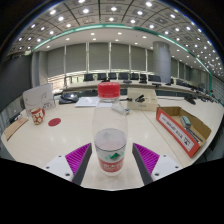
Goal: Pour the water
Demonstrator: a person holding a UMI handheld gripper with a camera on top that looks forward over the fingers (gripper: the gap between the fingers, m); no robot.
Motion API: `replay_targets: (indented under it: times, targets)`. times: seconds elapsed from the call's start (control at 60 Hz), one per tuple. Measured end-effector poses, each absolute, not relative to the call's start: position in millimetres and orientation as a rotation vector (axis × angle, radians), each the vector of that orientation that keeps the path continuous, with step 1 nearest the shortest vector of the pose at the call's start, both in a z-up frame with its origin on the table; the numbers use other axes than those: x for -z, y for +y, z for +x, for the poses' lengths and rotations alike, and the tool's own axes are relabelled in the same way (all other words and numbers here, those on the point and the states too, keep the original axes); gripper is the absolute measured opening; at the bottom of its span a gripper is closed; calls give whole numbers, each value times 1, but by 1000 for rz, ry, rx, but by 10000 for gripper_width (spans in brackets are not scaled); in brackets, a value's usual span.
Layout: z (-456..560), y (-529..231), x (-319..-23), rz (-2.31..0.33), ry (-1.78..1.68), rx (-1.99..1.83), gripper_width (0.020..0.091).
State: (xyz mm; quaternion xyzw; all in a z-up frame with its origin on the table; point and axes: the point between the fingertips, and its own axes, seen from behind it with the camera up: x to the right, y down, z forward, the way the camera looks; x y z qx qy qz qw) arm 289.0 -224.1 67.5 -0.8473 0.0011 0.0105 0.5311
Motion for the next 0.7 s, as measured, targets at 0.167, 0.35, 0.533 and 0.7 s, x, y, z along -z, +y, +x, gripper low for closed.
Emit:
replay_targets:
  times: [0.167, 0.35, 0.533, 0.7]
  targets:
    - [292, -195, -55, -1977, -19, -12, 619]
    - [283, -191, -57, -1952, -56, -1, 473]
    - [279, -189, -64, -1965, -49, 58, 379]
    - [263, -169, -95, -1956, -80, 133, 381]
